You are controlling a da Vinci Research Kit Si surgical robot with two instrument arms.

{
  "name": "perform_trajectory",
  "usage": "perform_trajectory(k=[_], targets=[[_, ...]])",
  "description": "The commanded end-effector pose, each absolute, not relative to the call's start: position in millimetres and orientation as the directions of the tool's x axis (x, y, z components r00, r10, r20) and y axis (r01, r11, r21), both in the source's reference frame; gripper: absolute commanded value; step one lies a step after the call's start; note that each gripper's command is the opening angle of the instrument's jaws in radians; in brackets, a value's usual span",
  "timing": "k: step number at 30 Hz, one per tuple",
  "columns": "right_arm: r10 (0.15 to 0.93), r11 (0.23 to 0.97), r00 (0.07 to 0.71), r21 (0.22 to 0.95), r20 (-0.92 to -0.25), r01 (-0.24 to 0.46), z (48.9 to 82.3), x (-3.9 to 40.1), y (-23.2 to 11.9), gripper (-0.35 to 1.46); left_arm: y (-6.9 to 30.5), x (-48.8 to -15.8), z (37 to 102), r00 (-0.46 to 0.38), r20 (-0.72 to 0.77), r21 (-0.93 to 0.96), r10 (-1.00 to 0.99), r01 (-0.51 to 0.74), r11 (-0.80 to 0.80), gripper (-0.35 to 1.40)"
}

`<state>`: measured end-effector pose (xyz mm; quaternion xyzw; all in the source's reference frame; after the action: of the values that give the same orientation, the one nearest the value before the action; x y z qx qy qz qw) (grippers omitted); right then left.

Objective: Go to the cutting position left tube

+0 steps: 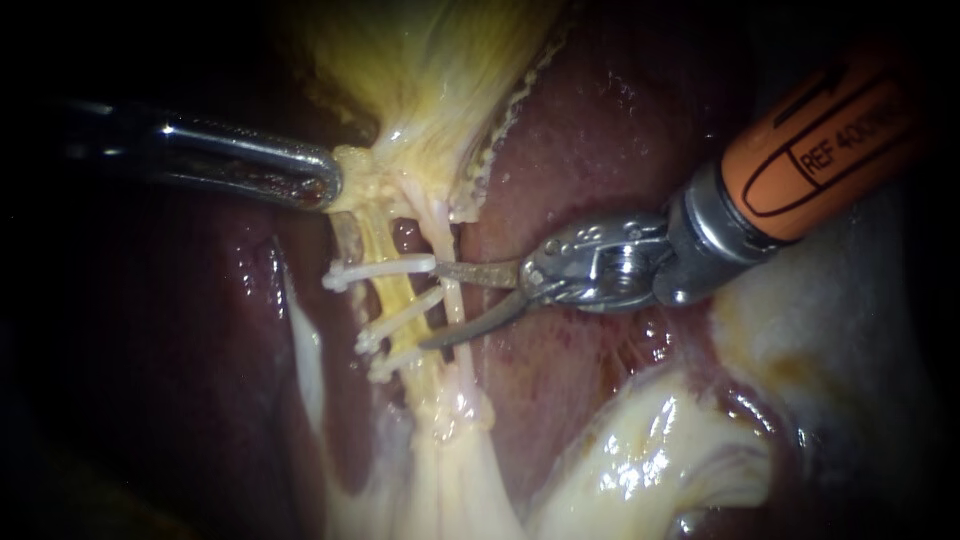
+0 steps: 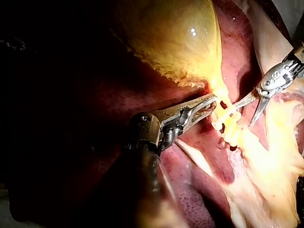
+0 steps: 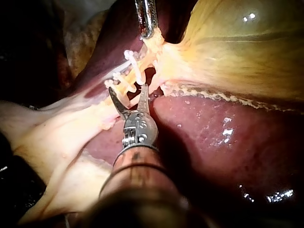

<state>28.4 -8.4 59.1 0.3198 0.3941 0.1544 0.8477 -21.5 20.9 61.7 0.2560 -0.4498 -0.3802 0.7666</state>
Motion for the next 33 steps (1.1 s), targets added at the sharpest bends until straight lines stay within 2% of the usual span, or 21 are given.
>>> perform_trajectory(k=[1, 10, 18, 33], targets=[[0.516, 0.745, 0.643, 0.666, -0.567, -0.011, 59.4, 28.4, -8.4, 1.36, 20.9, -21.5, 61.8, 0.307, 0.495, 0.735, -0.813, 0.351, 0.58, -0.35], [0.54, 0.716, 0.648, 0.698, -0.537, -0.017, 60.9, 28.8, -7.5, 1.36, 20.7, -21.6, 61.8, 0.307, 0.495, 0.735, -0.813, 0.351, 0.58, -0.35], [0.573, 0.652, 0.644, 0.758, -0.507, 0.017, 61.4, 30.3, -6.9, 1.36, 20.7, -21.6, 61.8, 0.307, 0.495, 0.735, -0.813, 0.351, 0.581, -0.35], [0.608, 0.518, 0.618, 0.839, -0.498, 0.168, 60.8, 31.4, -7.3, 1.31, 20.6, -21.6, 61.9, 0.307, 0.496, 0.734, -0.812, 0.351, 0.581, -0.35]])
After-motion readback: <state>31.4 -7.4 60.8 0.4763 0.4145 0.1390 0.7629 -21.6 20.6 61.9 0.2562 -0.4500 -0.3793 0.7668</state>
